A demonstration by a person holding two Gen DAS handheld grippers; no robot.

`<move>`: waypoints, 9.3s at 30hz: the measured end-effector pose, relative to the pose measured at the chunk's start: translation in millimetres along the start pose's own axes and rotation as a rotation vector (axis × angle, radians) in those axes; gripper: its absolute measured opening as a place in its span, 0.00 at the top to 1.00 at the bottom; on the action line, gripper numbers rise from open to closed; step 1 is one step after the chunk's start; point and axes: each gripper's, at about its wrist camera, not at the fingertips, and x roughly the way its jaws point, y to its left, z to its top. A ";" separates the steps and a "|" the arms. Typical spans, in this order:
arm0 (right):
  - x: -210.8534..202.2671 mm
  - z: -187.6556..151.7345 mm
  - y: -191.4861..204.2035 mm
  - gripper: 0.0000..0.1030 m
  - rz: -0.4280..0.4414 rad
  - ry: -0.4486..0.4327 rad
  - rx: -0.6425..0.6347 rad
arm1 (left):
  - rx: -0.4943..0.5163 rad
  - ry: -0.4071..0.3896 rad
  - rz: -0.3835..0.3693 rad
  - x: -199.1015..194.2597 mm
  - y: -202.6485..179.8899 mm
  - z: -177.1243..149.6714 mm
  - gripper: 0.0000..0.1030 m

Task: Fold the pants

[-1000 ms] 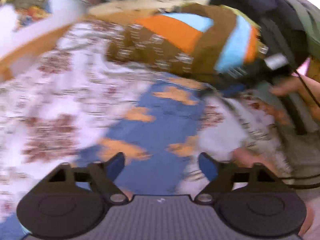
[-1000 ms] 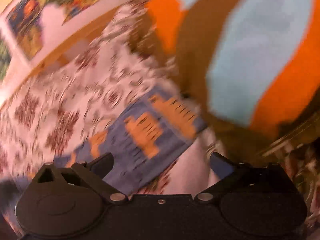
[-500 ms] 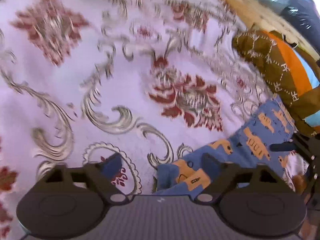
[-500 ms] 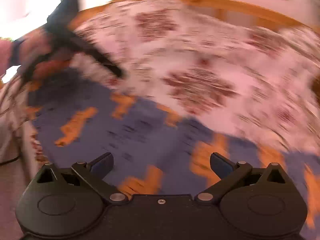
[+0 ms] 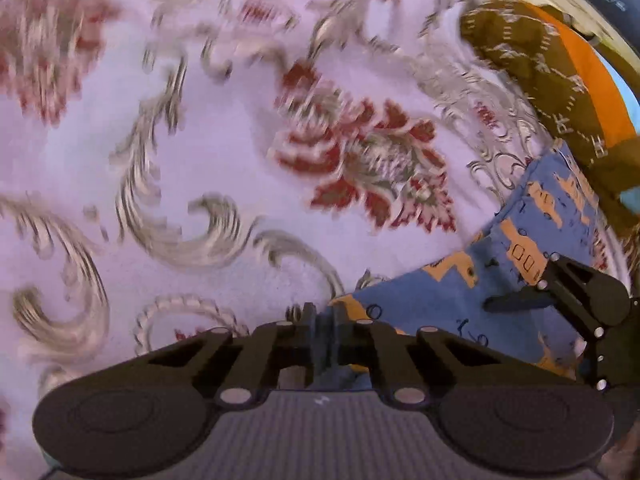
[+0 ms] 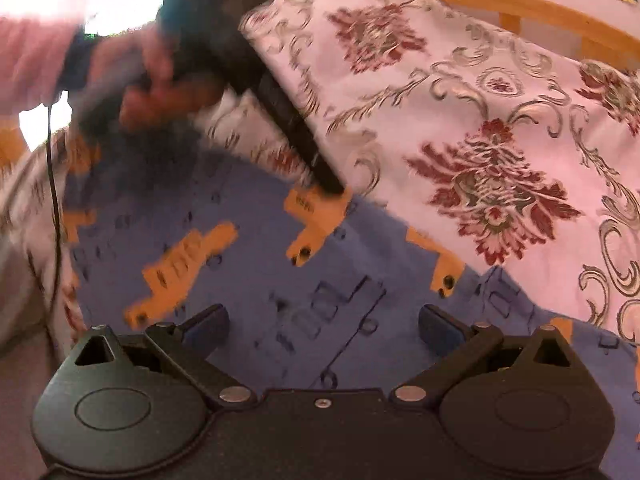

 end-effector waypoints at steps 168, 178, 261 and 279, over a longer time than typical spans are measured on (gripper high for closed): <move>-139.3 -69.4 25.2 0.88 -0.310 -0.211 -0.049 | -0.316 -0.131 -0.227 21.1 -150.5 4.1 0.91; -104.7 -49.0 66.4 0.88 -0.185 -0.156 -0.112 | -0.309 -0.175 -0.167 -0.8 -102.5 -56.2 0.91; -79.3 11.8 34.3 0.01 -0.389 -0.209 -0.026 | -0.508 -0.472 0.549 -172.6 -79.9 -193.6 0.00; 1.8 -3.3 82.0 0.01 -0.306 -0.046 -0.105 | -0.656 -0.469 0.138 -132.1 16.3 -248.1 0.65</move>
